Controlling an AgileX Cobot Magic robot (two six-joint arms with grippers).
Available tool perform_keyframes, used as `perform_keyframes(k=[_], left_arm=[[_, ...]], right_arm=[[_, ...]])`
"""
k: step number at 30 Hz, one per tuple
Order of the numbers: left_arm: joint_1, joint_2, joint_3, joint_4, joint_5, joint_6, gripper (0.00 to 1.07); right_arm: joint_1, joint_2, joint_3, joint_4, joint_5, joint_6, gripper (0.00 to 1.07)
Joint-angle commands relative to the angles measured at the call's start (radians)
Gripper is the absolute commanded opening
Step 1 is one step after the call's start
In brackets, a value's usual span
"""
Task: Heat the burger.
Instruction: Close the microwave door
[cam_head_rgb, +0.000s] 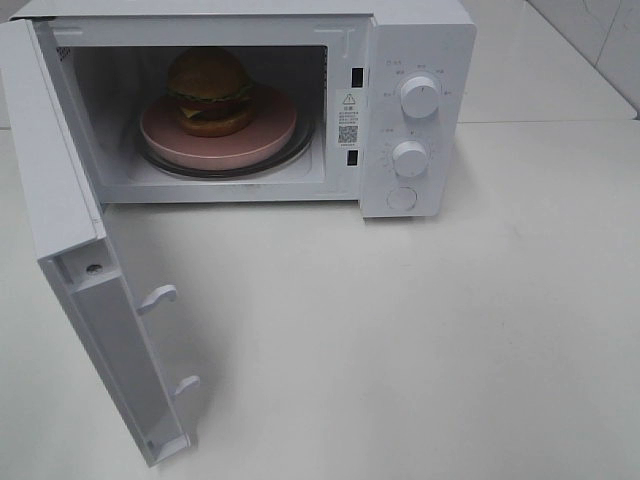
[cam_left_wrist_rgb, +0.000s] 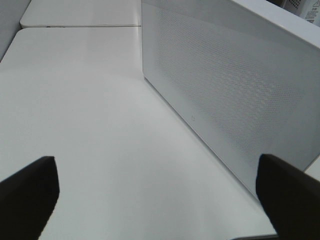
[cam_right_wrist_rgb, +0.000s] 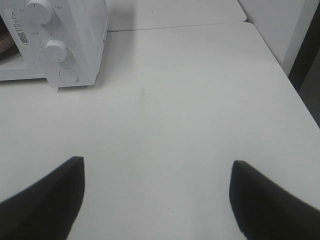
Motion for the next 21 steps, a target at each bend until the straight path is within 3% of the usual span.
perform_keyframes(k=[1,21], left_arm=[[0.0,-0.014,0.003,-0.001,-0.013,-0.007,1.0],[0.0,0.0,0.003,0.002,-0.013,-0.008,1.0]], right_arm=[[-0.006,-0.026,0.001,0.003,-0.008,0.013,0.76],[-0.006,-0.026,0.001,0.003,-0.008,0.013,0.76]])
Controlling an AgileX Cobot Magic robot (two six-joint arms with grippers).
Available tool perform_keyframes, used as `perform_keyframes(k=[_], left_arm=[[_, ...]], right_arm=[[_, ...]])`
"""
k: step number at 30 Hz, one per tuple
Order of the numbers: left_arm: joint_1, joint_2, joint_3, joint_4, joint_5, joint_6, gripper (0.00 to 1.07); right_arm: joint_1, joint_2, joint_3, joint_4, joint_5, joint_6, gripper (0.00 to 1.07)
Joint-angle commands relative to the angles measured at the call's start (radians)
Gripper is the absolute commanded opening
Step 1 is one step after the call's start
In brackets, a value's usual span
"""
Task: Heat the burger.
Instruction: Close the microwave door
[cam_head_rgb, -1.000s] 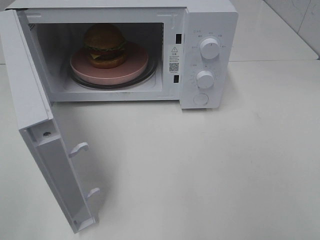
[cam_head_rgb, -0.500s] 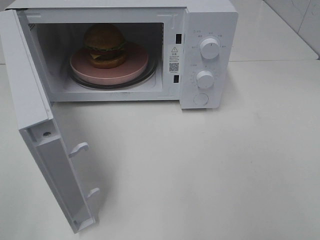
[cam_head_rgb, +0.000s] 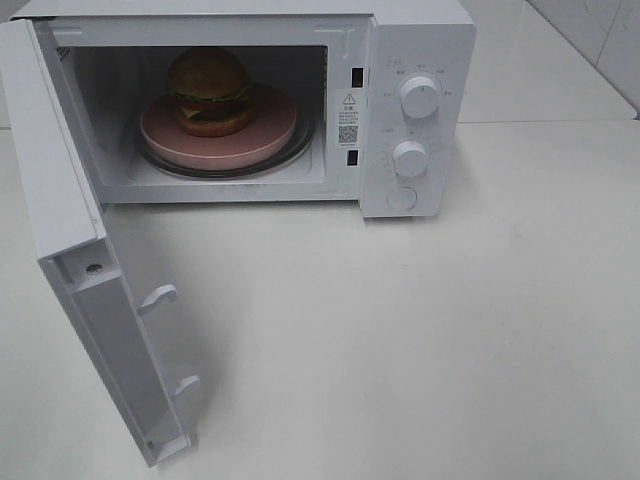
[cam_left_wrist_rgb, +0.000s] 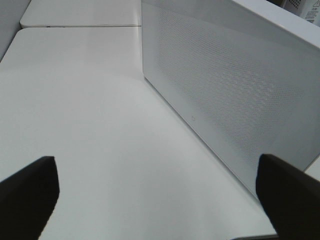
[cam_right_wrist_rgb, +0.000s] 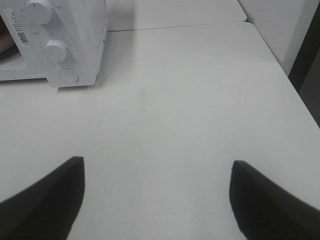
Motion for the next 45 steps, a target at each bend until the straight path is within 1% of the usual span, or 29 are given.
perform_keyframes(k=[1,9,11,14,15,16,17,18,19,20,22,23,24,25,26,27,28,30,32,33,35,36,37,39,40,41,42,44,45], left_arm=[[0.0,0.0,0.003,0.002,-0.013,-0.008,1.0],[0.0,0.054,-0.002,0.012,-0.019,-0.01,0.99],[0.0,0.105,-0.033,0.022,-0.06,-0.01,0.9],[0.0,0.118,-0.037,0.026,-0.079,-0.01,0.86],[0.0,0.14,-0.037,0.031,-0.116,-0.01,0.76],[0.0,0.152,-0.037,0.032,-0.136,-0.01,0.7],[0.0,0.152,-0.037,0.032,-0.136,-0.01,0.7],[0.0,0.178,-0.037,0.033,-0.17,-0.01,0.56],[0.0,0.192,-0.037,0.036,-0.189,-0.01,0.49],[0.0,0.192,-0.037,0.036,-0.189,-0.01,0.49],[0.0,0.248,-0.037,0.048,-0.266,-0.01,0.26],[0.0,0.248,-0.037,0.048,-0.266,-0.01,0.26],[0.0,0.266,-0.037,0.048,-0.28,-0.01,0.21],[0.0,0.266,-0.037,0.048,-0.28,-0.01,0.21],[0.0,0.306,-0.037,0.044,-0.324,-0.01,0.08],[0.0,0.343,-0.035,0.03,-0.367,-0.01,0.0],[0.0,0.343,-0.035,0.03,-0.367,-0.01,0.0],[0.0,0.397,-0.022,0.011,-0.465,-0.003,0.0],[0.0,0.41,-0.015,0.009,-0.495,-0.003,0.0],[0.0,0.438,0.003,0.01,-0.567,-0.003,0.0],[0.0,0.451,0.011,0.01,-0.597,0.0,0.0],[0.0,0.472,0.035,0.011,-0.677,0.008,0.0],[0.0,0.472,0.035,0.011,-0.677,0.008,0.0],[0.0,0.495,0.081,0.01,-0.798,0.034,0.0],[0.0,0.495,0.081,0.01,-0.798,0.034,0.0],[0.0,0.507,0.117,0.003,-0.873,0.041,0.0],[0.0,0.507,0.117,0.003,-0.873,0.041,0.0],[0.0,0.518,0.179,-0.025,-0.984,0.041,0.0],[0.0,0.518,0.179,-0.025,-0.984,0.041,0.0]], right_arm=[[-0.006,-0.026,0.001,0.003,-0.008,0.013,0.76],[-0.006,-0.026,0.001,0.003,-0.008,0.013,0.76],[-0.006,-0.026,0.001,0.003,-0.008,0.013,0.76],[-0.006,-0.026,0.001,0.003,-0.008,0.013,0.76],[-0.006,-0.026,0.001,0.003,-0.008,0.013,0.76],[-0.006,-0.026,0.001,0.003,-0.008,0.013,0.76],[-0.006,-0.026,0.001,0.003,-0.008,0.013,0.76],[-0.006,-0.026,0.001,0.003,-0.008,0.013,0.76],[-0.006,-0.026,0.001,0.003,-0.008,0.013,0.76],[-0.006,-0.026,0.001,0.003,-0.008,0.013,0.76],[-0.006,-0.026,0.001,0.003,-0.008,0.013,0.76],[-0.006,-0.026,0.001,0.003,-0.008,0.013,0.76],[-0.006,-0.026,0.001,0.003,-0.008,0.013,0.76],[-0.006,-0.026,0.001,0.003,-0.008,0.013,0.76],[-0.006,-0.026,0.001,0.003,-0.008,0.013,0.76],[-0.006,-0.026,0.001,0.003,-0.008,0.013,0.76],[-0.006,-0.026,0.001,0.003,-0.008,0.013,0.76],[-0.006,-0.026,0.001,0.003,-0.008,0.013,0.76],[-0.006,-0.026,0.001,0.003,-0.008,0.013,0.76],[-0.006,-0.026,0.001,0.003,-0.008,0.013,0.76],[-0.006,-0.026,0.001,0.003,-0.008,0.013,0.76],[-0.006,-0.026,0.001,0.003,-0.008,0.013,0.76],[-0.006,-0.026,0.001,0.003,-0.008,0.013,0.76],[-0.006,-0.026,0.001,0.003,-0.008,0.013,0.76],[-0.006,-0.026,0.001,0.003,-0.008,0.013,0.76],[-0.006,-0.026,0.001,0.003,-0.008,0.013,0.76],[-0.006,-0.026,0.001,0.003,-0.008,0.013,0.76],[-0.006,-0.026,0.001,0.003,-0.008,0.013,0.76],[-0.006,-0.026,0.001,0.003,-0.008,0.013,0.76]])
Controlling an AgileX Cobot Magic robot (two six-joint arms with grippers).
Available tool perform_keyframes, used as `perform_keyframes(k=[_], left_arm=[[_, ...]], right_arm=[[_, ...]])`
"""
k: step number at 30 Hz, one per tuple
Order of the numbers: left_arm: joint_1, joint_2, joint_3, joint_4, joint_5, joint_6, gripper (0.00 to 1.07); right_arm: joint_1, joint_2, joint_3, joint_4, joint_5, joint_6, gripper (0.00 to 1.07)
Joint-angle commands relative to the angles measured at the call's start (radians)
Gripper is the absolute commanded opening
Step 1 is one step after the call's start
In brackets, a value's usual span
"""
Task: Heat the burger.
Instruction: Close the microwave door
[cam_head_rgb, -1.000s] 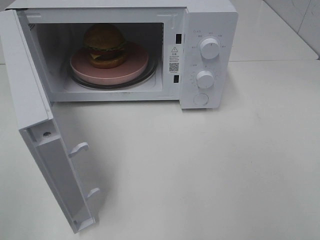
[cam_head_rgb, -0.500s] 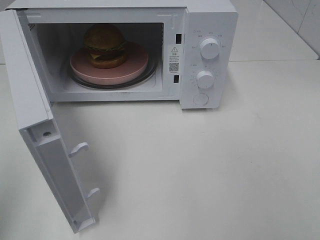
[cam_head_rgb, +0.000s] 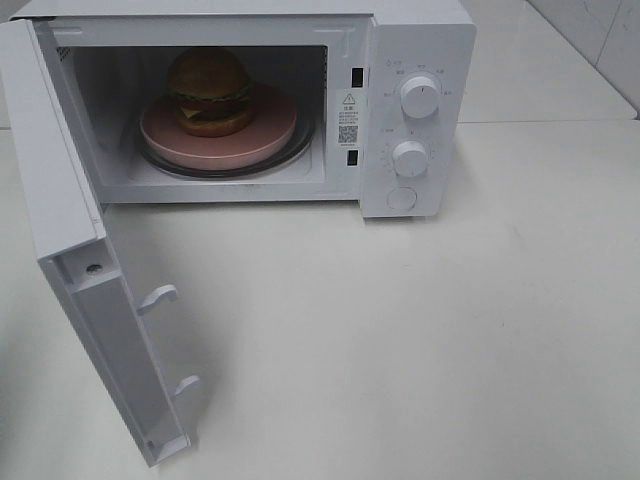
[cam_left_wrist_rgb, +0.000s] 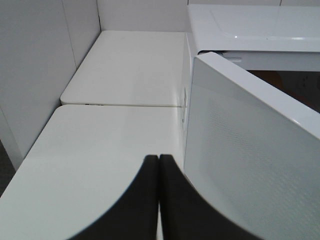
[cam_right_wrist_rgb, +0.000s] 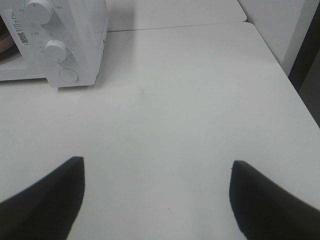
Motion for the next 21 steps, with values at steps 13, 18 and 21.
perform_keyframes(k=[13,18,21], left_arm=[[0.0,0.03,0.238,-0.031,-0.452,0.003,0.0],[0.0,0.138,0.238,-0.007,-0.519,-0.001,0.0],[0.0,0.203,0.238,0.02,-0.557,-0.051,0.0]], right_arm=[[-0.006,-0.026,0.001,0.002,-0.008,0.013,0.76],[-0.006,-0.026,0.001,0.002,-0.008,0.013,0.76],[-0.006,-0.026,0.001,0.002,-0.008,0.013,0.76]])
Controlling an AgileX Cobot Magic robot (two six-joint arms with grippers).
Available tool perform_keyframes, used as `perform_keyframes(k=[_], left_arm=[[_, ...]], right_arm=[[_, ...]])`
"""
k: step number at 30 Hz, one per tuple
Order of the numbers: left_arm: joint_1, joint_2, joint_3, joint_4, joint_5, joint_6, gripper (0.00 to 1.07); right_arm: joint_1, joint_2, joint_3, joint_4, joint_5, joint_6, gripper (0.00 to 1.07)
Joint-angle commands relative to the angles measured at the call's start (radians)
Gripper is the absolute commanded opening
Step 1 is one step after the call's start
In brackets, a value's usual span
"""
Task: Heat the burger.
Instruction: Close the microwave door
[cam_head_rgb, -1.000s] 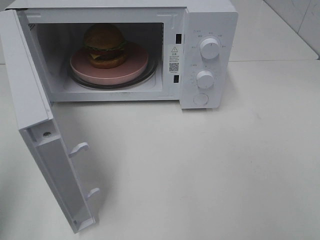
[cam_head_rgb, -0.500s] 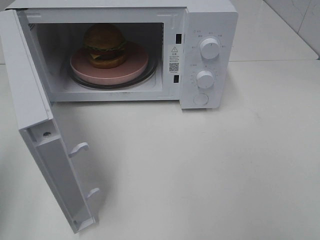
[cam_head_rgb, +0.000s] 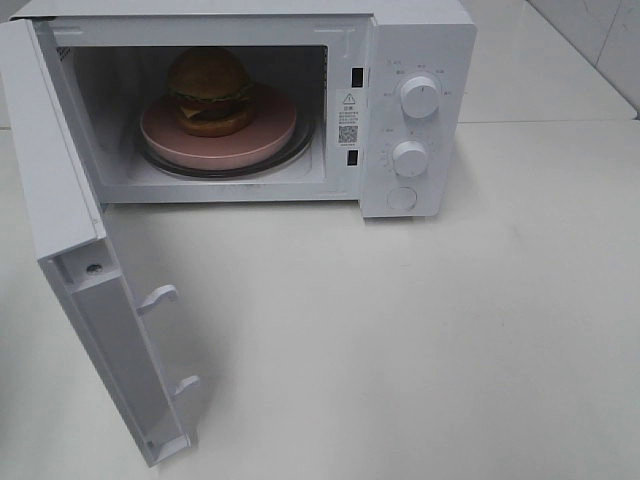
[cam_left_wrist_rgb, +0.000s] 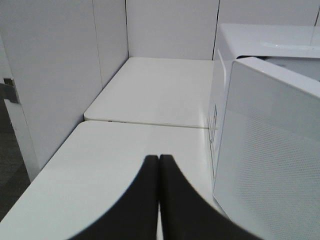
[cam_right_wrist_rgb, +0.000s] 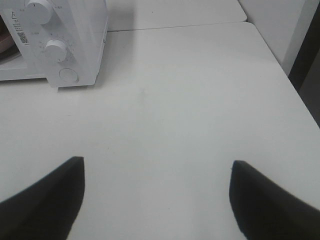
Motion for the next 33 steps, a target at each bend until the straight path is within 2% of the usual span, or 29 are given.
perform_keyframes(k=[1,3,4,5,6,7,8,9,10,11,12,14,15,17,18,20,25,26,29,33], left_arm=[[0.0,0.051,0.003,0.027,-0.051,-0.043,0.0],[0.0,0.113,0.002,0.12,-0.102,-0.113,0.0],[0.0,0.113,0.002,0.12,-0.102,-0.113,0.0],[0.0,0.148,0.0,0.185,-0.13,-0.169,0.0],[0.0,0.167,0.0,0.217,-0.148,-0.198,0.0],[0.0,0.167,0.0,0.217,-0.148,-0.198,0.0],[0.0,0.2,-0.006,0.268,-0.169,-0.25,0.0],[0.0,0.218,-0.012,0.298,-0.177,-0.273,0.0],[0.0,0.218,-0.012,0.298,-0.177,-0.273,0.0],[0.0,0.253,-0.021,0.368,-0.203,-0.306,0.0],[0.0,0.253,-0.021,0.368,-0.203,-0.306,0.0],[0.0,0.304,-0.032,0.484,-0.251,-0.353,0.0],[0.0,0.304,-0.032,0.484,-0.251,-0.353,0.0],[0.0,0.383,-0.033,0.622,-0.356,-0.433,0.0],[0.0,0.383,-0.033,0.622,-0.356,-0.433,0.0],[0.0,0.446,-0.033,0.688,-0.448,-0.46,0.0],[0.0,0.525,-0.037,0.719,-0.534,-0.463,0.0],[-0.005,0.562,-0.049,0.744,-0.548,-0.483,0.0],[-0.012,0.576,-0.057,0.752,-0.547,-0.489,0.0],[-0.096,0.652,-0.095,0.76,-0.539,-0.478,0.0]], right_arm=[[-0.006,-0.026,0.001,0.002,-0.008,0.013,0.76],[-0.006,-0.026,0.001,0.002,-0.008,0.013,0.76],[-0.006,-0.026,0.001,0.002,-0.008,0.013,0.76],[-0.006,-0.026,0.001,0.002,-0.008,0.013,0.76],[-0.006,-0.026,0.001,0.002,-0.008,0.013,0.76],[-0.006,-0.026,0.001,0.002,-0.008,0.013,0.76],[-0.006,-0.026,0.001,0.002,-0.008,0.013,0.76],[-0.006,-0.026,0.001,0.002,-0.008,0.013,0.76],[-0.006,-0.026,0.001,0.002,-0.008,0.013,0.76],[-0.006,-0.026,0.001,0.002,-0.008,0.013,0.76],[-0.006,-0.026,0.001,0.002,-0.008,0.013,0.76],[-0.006,-0.026,0.001,0.002,-0.008,0.013,0.76],[-0.006,-0.026,0.001,0.002,-0.008,0.013,0.76],[-0.006,-0.026,0.001,0.002,-0.008,0.013,0.76],[-0.006,-0.026,0.001,0.002,-0.008,0.013,0.76],[-0.006,-0.026,0.001,0.002,-0.008,0.013,0.76],[-0.006,-0.026,0.001,0.002,-0.008,0.013,0.76],[-0.006,-0.026,0.001,0.002,-0.008,0.013,0.76],[-0.006,-0.026,0.001,0.002,-0.008,0.013,0.76],[-0.006,-0.026,0.001,0.002,-0.008,0.013,0.76]])
